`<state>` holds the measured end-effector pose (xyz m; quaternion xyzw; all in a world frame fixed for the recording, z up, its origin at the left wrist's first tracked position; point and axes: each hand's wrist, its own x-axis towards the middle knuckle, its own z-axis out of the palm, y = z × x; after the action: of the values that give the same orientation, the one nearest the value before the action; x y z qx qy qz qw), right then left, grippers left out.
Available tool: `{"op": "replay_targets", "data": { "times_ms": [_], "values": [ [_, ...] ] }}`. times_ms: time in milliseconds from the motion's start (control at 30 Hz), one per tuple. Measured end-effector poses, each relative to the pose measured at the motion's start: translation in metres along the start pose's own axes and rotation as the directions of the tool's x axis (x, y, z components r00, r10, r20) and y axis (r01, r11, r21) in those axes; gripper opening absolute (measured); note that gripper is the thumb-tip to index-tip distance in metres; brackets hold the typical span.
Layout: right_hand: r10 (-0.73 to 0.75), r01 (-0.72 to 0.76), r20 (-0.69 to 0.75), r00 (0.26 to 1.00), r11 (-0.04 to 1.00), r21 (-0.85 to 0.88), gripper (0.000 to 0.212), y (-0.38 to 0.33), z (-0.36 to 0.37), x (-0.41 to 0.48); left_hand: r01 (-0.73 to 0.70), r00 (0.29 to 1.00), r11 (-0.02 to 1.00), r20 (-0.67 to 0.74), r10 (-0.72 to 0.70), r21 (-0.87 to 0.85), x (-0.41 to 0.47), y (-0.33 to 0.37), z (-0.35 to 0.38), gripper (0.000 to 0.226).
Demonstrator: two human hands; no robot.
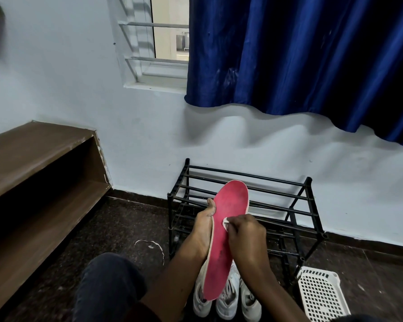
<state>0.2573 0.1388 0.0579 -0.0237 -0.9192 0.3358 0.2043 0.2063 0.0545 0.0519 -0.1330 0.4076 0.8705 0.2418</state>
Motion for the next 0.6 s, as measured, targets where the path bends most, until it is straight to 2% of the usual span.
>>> {"op": "replay_targets", "data": {
  "times_ms": [100,233,333,467,600],
  "values": [
    [0.012,-0.016,-0.099,0.995,0.999,-0.042,0.013,0.003,0.000,0.017,0.014,1.000,1.000,0.005,-0.013,-0.027,-0.001,-0.004,0.005,0.060],
    [0.034,-0.043,-0.178,0.983,0.998,-0.045,0.016,0.000,-0.005,0.048,-0.004,0.998,0.995,0.063,0.010,-0.097,-0.001,-0.004,0.008,0.078],
    [0.065,-0.067,-0.159,0.985,0.998,-0.005,0.017,-0.003,-0.005,0.053,-0.029,0.999,0.995,0.042,0.033,-0.097,-0.002,-0.002,0.006,0.077],
    [0.056,-0.057,-0.070,0.996,0.998,-0.019,0.016,-0.006,0.001,0.025,-0.065,0.997,0.997,-0.046,0.063,-0.046,0.003,0.001,0.001,0.058],
    [0.063,-0.063,0.029,0.998,0.998,-0.007,0.013,0.001,0.007,0.005,-0.112,0.990,0.994,-0.092,0.110,-0.015,0.008,0.003,0.001,0.051]
  ]
}}
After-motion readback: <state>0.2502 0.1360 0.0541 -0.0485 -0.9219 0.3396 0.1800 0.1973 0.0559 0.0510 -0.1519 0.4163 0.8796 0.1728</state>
